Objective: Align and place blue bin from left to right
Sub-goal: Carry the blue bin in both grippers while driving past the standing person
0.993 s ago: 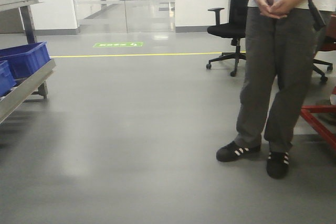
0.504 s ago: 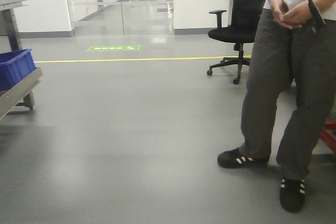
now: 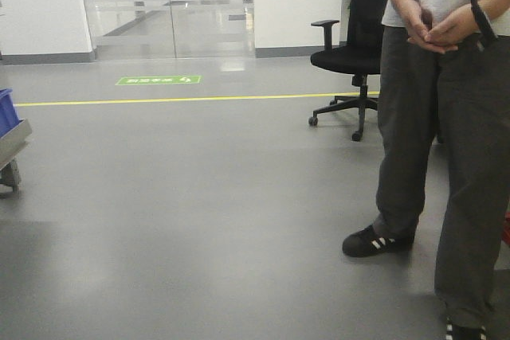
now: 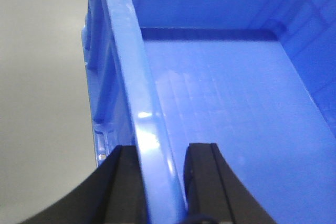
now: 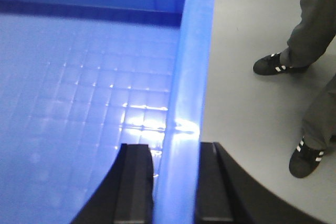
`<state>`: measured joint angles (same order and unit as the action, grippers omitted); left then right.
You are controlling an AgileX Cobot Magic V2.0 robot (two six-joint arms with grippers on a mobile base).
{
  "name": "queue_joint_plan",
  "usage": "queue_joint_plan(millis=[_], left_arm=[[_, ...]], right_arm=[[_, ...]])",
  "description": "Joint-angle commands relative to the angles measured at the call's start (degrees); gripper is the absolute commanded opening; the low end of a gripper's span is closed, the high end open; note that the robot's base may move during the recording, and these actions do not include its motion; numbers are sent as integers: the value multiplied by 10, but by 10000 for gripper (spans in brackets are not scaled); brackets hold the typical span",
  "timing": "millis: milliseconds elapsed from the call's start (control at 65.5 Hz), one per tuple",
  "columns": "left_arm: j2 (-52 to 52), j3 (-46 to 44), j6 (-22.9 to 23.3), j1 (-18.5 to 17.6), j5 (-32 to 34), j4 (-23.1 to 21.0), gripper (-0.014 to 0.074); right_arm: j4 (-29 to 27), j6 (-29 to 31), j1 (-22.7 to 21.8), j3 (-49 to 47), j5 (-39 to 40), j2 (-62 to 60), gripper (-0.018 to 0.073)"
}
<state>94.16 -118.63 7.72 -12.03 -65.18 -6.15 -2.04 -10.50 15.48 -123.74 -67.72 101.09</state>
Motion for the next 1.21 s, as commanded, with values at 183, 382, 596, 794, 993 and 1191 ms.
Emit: queue_joint_plan(millis=[183, 382, 596, 794, 993, 1191], left_arm=[[-10, -10, -11, -14, 51, -76, -111], [-10, -10, -11, -14, 51, -76, -111], [-10, -10, -11, -14, 52, -76, -111], [-10, -10, -11, -14, 52, -76, -111], [-10, -10, -11, -14, 52, -76, -111], [-10, -10, -11, -14, 59, -76, -111]], right_arm=[[-51, 14, 10, -8, 71, -11, -68], [-51, 14, 10, -8, 72, -11, -68], [-51, 14, 10, -8, 73, -7, -68], [-51, 14, 10, -8, 73, -7, -68], [-51, 14, 10, -8, 79, -7, -68], [-51, 14, 10, -8, 80, -7, -68]])
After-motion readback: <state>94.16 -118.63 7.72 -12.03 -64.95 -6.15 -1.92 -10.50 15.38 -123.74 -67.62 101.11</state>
